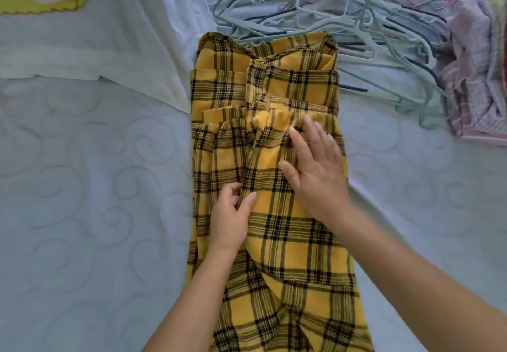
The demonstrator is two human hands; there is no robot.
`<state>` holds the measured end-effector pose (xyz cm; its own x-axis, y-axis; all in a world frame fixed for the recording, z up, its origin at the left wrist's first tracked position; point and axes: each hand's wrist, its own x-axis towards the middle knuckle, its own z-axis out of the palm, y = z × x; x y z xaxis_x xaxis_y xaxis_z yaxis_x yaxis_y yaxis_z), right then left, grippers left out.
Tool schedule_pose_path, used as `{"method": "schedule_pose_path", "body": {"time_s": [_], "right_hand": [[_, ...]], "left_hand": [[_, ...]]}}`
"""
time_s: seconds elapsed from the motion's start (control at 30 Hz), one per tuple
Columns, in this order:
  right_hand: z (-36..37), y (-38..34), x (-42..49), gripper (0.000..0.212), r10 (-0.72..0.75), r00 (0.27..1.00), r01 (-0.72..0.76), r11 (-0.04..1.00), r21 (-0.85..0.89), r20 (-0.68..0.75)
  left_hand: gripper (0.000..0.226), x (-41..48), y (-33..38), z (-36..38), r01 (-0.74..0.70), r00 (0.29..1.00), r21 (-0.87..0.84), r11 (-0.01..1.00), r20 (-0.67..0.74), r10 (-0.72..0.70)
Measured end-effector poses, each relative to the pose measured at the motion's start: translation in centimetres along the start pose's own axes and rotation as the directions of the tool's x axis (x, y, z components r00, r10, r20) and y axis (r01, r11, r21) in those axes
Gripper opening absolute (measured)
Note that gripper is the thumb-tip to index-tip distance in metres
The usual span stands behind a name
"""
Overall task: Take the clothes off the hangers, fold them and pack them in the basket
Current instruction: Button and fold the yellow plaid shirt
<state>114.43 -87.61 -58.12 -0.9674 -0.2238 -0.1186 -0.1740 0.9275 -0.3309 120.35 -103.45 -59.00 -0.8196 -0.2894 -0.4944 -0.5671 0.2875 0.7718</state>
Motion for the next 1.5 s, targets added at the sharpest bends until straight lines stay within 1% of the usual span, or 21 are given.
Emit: {"method": "schedule_pose_path", "body": {"time_s": [0.07, 0.17, 0.27, 0.33, 0.4, 0.47, 0.5, 0.57, 0.63, 0.67, 0.73, 0.8, 0.87, 0.93, 0.97, 1.1, 1.2, 1.3, 1.37, 1.4, 1.5], "right_hand": [[2.9, 0.7, -1.7, 0.065, -0.036, 0.997, 0.044, 0.993, -0.111, 0.07], [4.9, 1.5, -1.3, 0.067, 0.017, 0.996, -0.001, 0.982, -0.19, 0.085], [5.5, 1.3, -0.8, 0.069, 0.047, 0.989, -0.013, 0.972, -0.233, 0.14], [5.0, 1.2, -0.5, 0.069, 0.06, 0.982, -0.02, 0.976, -0.218, 0.18], [3.3, 0.9, -0.9, 0.068, 0.045, 0.977, -0.038, 0.999, -0.039, 0.208], [0.9, 0.9, -3.1, 0.065, 0.111, 0.99, -0.13, 0.951, 0.279, 0.083], [-0.1, 1.2, -5.0, 0.062, 0.198, 0.98, -0.189, 0.894, 0.407, 0.02], [-1.0, 1.7, -10.6, 0.059, 0.29, 0.957, -0.26, 0.829, 0.496, 0.016], [-0.3, 1.5, -16.7, 0.056, 0.189, 0.981, -0.192, 0.923, 0.334, 0.043], [0.4, 1.5, -19.0, 0.054, 0.11, 0.993, -0.115, 0.964, 0.239, 0.033], [1.8, 1.4, -21.6, 0.052, 0.04, 0.999, -0.044, 0.989, 0.138, 0.034], [3.2, 1.0, -22.4, 0.053, 0.055, 0.997, -0.058, 0.996, 0.06, 0.052], [4.9, 1.4, -22.4, 0.057, 0.082, 0.992, -0.078, 0.996, -0.037, 0.096], [6.5, 2.1, -22.5, 0.059, 0.094, 0.985, -0.082, 0.993, -0.086, 0.144], [6.9, 2.3, -22.4, 0.059, 0.099, 0.984, -0.084, 0.991, -0.101, 0.15], [6.3, 2.0, -22.8, 0.058, 0.103, 0.973, -0.083, 0.991, -0.103, 0.206], [4.5, 2.0, -22.4, 0.057, 0.12, 0.96, -0.156, 0.98, 0.126, 0.252], [2.2, 1.8, -20.2, 0.063, 0.251, 0.956, -0.29, 0.881, 0.375, 0.15], [0.6, 1.7, -16.4, 0.068, 0.352, 0.933, -0.347, 0.818, 0.459, 0.078], [-0.2, 1.6, -14.0, 0.071, 0.369, 0.928, -0.349, 0.811, 0.469, 0.053], [-1.0, 1.0, -6.4, 0.082, 0.325, 0.946, -0.304, 0.877, 0.372, 0.005]], "left_hand": [[0.007, -0.8, -1.5, 0.2, -0.075, 0.99, 0.087, 0.993, -0.113, 0.085], [0.005, -0.7, -2.8, 0.5, -0.102, 0.966, 0.083, 0.991, -0.229, 0.118], [0.013, 0.1, -2.9, 0.8, -0.088, 0.969, 0.142, 0.986, -0.219, 0.118], [0.016, 0.1, -2.0, 0.6, -0.045, 0.99, 0.113, 0.993, -0.127, 0.059], [0.02, -0.6, -1.5, -0.6, 0.023, 0.999, -0.055, 0.998, -0.04, -0.025], [0.015, -1.4, -1.0, -2.3, 0.102, 0.993, -0.291, 0.951, -0.032, -0.116], [0.015, -1.7, -0.9, -3.1, 0.117, 0.99, -0.32, 0.94, -0.036, -0.135], [0.016, -1.9, -1.0, -4.1, 0.11, 0.994, -0.211, 0.971, 0.005, -0.111], [0.035, -2.2, -1.1, -4.0, 0.04, 0.999, 0.015, 0.999, 0.018, -0.04], [0.047, -2.5, -1.1, -3.6, -0.042, 0.998, 0.157, 0.987, -0.044, 0.049], [0.055, -4.0, -0.7, -2.6, -0.295, 0.916, 0.464, 0.836, -0.111, 0.385], [0.057, -5.4, -1.7, -1.0, -0.517, 0.809, 0.627, 0.583, 0.135, 0.572], [0.066, -6.1, -3.9, 0.3, -0.586, 0.797, 0.715, 0.381, 0.425, 0.428], [0.07, -5.8, -6.4, 0.8, -0.547, 0.836, 0.782, 0.299, 0.489, 0.249], [0.069, -5.4, -6.8, 0.9, -0.529, 0.847, 0.801, 0.279, 0.482, 0.224], [0.065, -5.9, -6.0, 0.1, -0.549, 0.836, 0.746, 0.377, 0.494, 0.241], [0.071, -8.2, -5.7, -1.9, -0.424, 0.905, 0.624, 0.656, 0.263, 0.335], [0.071, -8.6, -6.1, -4.5, -0.213, 0.972, 0.535, 0.817, 0.032, 0.233], [0.075, -7.0, -5.4, -5.5, -0.143, 0.984, 0.567, 0.811, -0.007, 0.178], [0.076, -6.0, -4.7, -5.6, -0.173, 0.976, 0.616, 0.769, 0.0, 0.219], [0.068, -2.5, -1.3, -3.8, -0.451, 0.858, 0.746, 0.49, 0.21, 0.469]]}}
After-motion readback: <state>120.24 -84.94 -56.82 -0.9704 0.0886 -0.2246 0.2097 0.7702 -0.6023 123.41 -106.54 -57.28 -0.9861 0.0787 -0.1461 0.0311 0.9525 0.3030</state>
